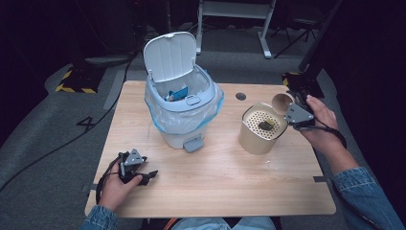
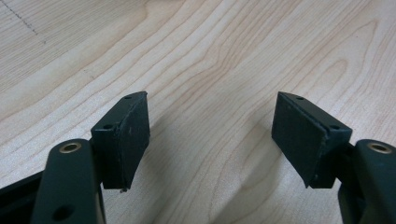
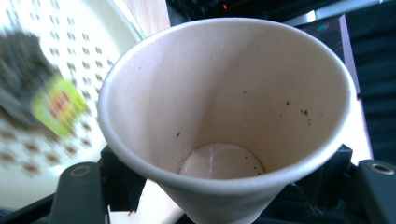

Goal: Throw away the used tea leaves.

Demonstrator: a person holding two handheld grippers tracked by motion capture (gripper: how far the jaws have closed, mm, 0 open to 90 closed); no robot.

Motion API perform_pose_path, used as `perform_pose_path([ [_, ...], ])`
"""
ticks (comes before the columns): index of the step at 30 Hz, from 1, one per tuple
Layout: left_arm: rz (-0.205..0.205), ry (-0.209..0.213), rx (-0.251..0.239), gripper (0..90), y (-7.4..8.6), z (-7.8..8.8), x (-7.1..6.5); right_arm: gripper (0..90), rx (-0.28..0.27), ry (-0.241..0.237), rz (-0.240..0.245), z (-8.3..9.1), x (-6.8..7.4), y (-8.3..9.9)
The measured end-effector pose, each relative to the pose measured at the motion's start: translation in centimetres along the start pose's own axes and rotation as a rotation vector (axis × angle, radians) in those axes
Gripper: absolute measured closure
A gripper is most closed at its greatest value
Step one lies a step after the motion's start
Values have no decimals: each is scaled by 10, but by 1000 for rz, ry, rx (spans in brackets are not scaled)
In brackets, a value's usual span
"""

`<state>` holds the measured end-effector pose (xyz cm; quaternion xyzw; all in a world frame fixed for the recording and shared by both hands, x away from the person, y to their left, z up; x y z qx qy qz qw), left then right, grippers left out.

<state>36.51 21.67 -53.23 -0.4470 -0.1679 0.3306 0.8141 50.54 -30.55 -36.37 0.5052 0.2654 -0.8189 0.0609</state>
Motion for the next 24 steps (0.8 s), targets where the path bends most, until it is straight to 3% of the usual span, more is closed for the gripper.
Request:
perform_pose_path([
  [1, 0, 0, 0, 284, 0, 0, 0, 292, -38, -11, -119, 1, -1, 3],
  [2, 0, 0, 0, 284, 0, 0, 0, 292, -38, -11, -119, 1, -1, 3],
  [3, 0, 0, 0, 284, 0, 0, 0, 292, -56, -19, -190, 2, -2, 4],
  [4, 0, 0, 0, 284, 0, 0, 0, 291, -88, -38, -357, 3, -3, 8],
  [7, 0, 0, 0, 283, 0, 0, 0, 289, -139, -78, -582, 4, -4, 14],
  [8, 0, 0, 0, 283, 0, 0, 0, 289, -139, -78, -582, 4, -4, 14],
  [9, 0, 0, 0, 284, 0, 0, 0, 288, -174, -105, -706, 4, -5, 17],
  [10, 0, 0, 0, 284, 0, 0, 0, 288, -174, -105, -706, 4, -5, 17],
  [12, 1, 0, 0, 283, 0, 0, 0, 287, -220, -128, -811, 5, -6, 19],
  [17, 1, 0, 0, 284, 0, 0, 0, 284, -279, -192, -994, 6, -8, 21],
  [18, 1, 1, 0, 284, 0, 0, 0, 283, -302, -216, -1056, 7, -9, 21],
  [19, 3, 1, -1, 284, 0, 0, 0, 283, -302, -216, -1056, 7, -9, 21],
  [22, 4, 2, -1, 283, 0, 0, 0, 282, -334, -254, -1121, 8, -10, 19],
  [24, 3, 2, -1, 283, 0, 0, 0, 282, -341, -264, -1128, 8, -10, 17],
])
Point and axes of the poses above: each handheld gripper's, and its own axes: z roughly backward along the jaws, y roughly out of its underside, x roughly to its left, the point moved 4 cm from there along -z, roughly forward along the jaws, and after that the axes turned 12 degrees about -x, right-handed, at the moved point
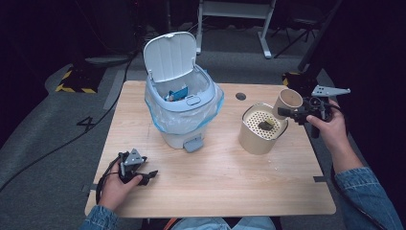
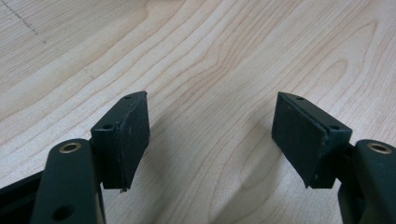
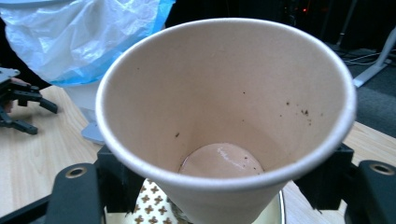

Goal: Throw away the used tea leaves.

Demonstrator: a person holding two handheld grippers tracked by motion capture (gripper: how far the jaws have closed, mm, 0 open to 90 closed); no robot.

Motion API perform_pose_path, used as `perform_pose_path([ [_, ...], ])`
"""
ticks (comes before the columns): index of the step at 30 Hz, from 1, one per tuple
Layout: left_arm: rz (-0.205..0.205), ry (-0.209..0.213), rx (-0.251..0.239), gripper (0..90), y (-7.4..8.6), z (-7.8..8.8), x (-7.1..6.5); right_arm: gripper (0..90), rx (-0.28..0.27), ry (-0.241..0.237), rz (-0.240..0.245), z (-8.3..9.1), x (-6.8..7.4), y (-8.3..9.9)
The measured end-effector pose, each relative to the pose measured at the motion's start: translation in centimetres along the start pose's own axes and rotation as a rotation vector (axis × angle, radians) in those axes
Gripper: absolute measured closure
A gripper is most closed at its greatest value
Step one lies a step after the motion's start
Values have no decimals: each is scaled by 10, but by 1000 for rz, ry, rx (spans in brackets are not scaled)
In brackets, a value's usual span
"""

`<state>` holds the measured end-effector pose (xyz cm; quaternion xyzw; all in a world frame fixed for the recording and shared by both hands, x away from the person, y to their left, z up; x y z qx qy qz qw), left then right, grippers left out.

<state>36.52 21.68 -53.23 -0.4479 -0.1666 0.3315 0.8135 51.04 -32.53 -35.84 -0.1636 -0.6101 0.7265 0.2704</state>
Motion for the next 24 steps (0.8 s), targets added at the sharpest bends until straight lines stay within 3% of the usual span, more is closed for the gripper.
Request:
perform_pose_path([
  [6, -1, 3, 0, 283, 0, 0, 0, 281, 12, -35, 12, -5, 8, -10],
  [10, 0, 3, 0, 284, 0, 0, 0, 280, 45, -42, 75, -12, 12, -20],
  [13, -4, 2, -1, 284, 0, 0, 0, 280, 44, -61, 74, -19, 16, -28],
  [24, -2, 2, -1, 284, 0, 0, 0, 279, 23, -125, 111, -61, 38, -68],
])
Point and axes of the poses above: each handheld gripper's, and its own axes: z roughly backward along the jaws, y roughly out of its underside, x roughly to its left, the point moved 4 cm from there along -z, roughly forward along the jaws, and after that the axes turned 12 degrees about -x, right-handed, at the moved point
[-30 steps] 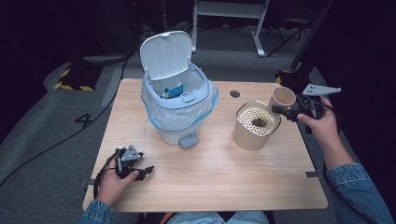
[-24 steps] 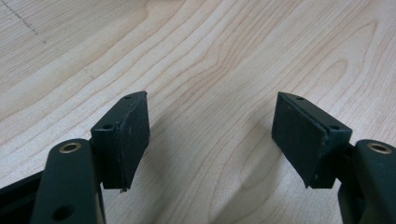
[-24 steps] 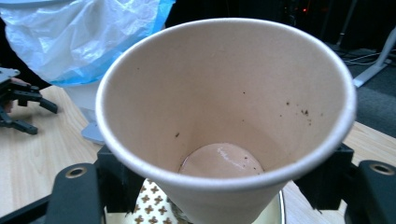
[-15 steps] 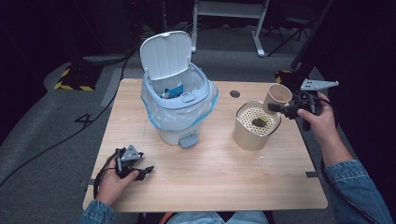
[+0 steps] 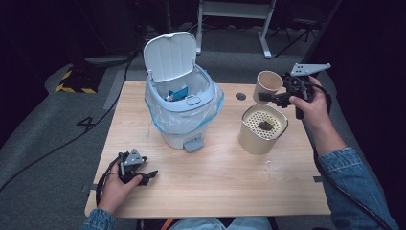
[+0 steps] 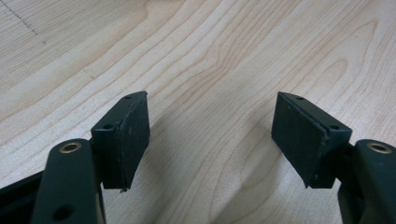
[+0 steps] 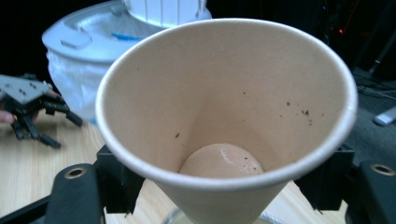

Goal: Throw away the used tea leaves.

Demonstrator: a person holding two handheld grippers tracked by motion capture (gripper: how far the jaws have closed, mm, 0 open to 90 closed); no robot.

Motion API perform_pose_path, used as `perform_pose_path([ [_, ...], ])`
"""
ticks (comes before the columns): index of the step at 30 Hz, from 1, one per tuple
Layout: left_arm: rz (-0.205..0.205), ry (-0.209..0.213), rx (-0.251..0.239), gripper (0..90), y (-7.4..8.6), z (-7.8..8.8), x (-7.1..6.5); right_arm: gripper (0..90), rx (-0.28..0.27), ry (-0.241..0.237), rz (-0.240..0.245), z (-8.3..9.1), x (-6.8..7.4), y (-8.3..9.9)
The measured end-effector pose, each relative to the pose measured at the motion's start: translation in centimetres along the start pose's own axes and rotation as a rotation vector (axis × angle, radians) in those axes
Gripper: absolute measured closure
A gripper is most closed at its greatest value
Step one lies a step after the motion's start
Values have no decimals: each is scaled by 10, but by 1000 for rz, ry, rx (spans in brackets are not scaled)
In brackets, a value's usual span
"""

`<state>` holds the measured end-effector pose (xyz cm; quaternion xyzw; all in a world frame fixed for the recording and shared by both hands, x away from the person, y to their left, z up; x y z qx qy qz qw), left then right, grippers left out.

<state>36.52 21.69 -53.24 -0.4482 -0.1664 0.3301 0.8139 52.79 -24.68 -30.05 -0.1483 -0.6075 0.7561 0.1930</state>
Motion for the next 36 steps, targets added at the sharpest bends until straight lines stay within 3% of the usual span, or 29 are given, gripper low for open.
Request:
perform_pose_path([
  [4, 0, -1, -1, 285, 0, 0, 0, 279, -31, -30, 5, -27, 8, -14],
  [13, -1, 2, 0, 284, 0, 0, 0, 279, -38, -83, 25, -70, 28, -33],
  [21, -7, 8, 2, 284, -1, -1, 2, 277, -58, -100, 29, -105, 42, -51],
  [25, -6, 7, 2, 284, -1, -1, 2, 277, -125, -89, 9, -126, 49, -59],
  [29, -8, 7, 3, 284, -1, -1, 2, 277, -158, -91, -13, -143, 54, -60],
  [36, -9, 7, 3, 284, -1, -1, 2, 273, -129, -116, -14, -163, 65, -61],
])
Point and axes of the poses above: each handheld gripper's, and its own axes: z roughly backward along the jaws, y roughly out of its underside, x roughly to its left, the point moved 4 cm from there along -z, roughly forward along the jaws, and after that the axes turned 12 degrees about -x, right-handed, at the moved point
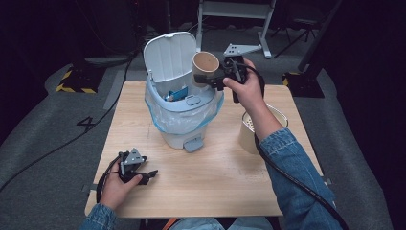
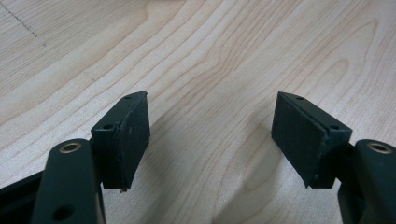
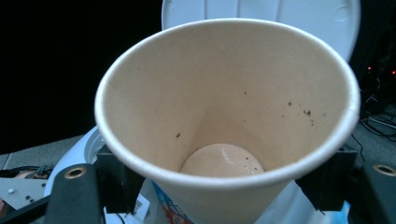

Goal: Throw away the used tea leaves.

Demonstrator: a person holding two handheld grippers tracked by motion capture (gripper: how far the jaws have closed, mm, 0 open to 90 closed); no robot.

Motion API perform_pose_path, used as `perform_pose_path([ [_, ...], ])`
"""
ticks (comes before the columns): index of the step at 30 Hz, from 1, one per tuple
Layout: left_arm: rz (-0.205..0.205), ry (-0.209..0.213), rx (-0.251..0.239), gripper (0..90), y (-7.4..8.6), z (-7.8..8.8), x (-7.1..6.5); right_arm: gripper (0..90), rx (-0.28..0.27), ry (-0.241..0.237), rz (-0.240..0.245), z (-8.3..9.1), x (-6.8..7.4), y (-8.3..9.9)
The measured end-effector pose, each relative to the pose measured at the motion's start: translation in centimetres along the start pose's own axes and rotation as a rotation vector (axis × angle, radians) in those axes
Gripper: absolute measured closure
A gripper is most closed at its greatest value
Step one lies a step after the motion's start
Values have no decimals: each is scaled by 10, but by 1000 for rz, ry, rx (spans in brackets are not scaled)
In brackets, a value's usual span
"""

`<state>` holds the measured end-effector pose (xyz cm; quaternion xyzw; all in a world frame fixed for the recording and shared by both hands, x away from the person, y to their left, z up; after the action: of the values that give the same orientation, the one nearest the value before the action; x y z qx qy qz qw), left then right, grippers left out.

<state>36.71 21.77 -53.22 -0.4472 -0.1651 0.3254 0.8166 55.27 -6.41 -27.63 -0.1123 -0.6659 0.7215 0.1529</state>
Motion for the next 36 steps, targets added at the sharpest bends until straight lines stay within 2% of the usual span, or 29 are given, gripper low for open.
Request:
perform_pose_path([
  [2, 0, 0, 0, 284, 0, 0, 0, 272, 32, -1, 1, -8, 4, 1],
  [8, 0, 0, 0, 284, 0, 0, 0, 271, 80, -15, -1, -20, 10, 4],
  [16, 0, 0, 0, 284, 0, 0, 0, 269, 134, -13, 10, -29, 13, 9],
  [21, -1, 0, 0, 284, 0, 0, 0, 255, 188, -23, 28, -36, 16, 14],
  [24, 1, 0, -1, 284, 0, 0, 0, 142, 232, -47, 60, -38, 18, 17],
  [25, 0, 0, -1, 284, 0, 0, 0, 168, 240, -39, 67, -38, 19, 17],
  [27, 1, 0, -2, 284, 0, 0, 0, 152, 257, -8, 79, -39, 18, 17],
  [31, 0, 0, -1, 284, 0, 0, 0, 156, 248, -5, 105, -38, 21, 15],
  [34, 0, 0, -1, 284, 0, 0, 0, 155, 217, -1, 113, -37, 22, 11],
  [36, 0, 0, -2, 284, 0, 0, 0, 155, 218, -7, 114, -36, 23, 9],
])
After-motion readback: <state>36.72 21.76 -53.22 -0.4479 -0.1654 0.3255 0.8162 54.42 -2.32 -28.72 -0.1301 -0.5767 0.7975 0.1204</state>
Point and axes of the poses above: each handheld gripper's, and its own axes: z roughly backward along the jaws, y roughly out of its underside, x roughly to its left, the point moved 4 cm from there along -z, roughly forward along the jaws, and after that the axes turned 12 degrees about -x, right-handed, at the moved point
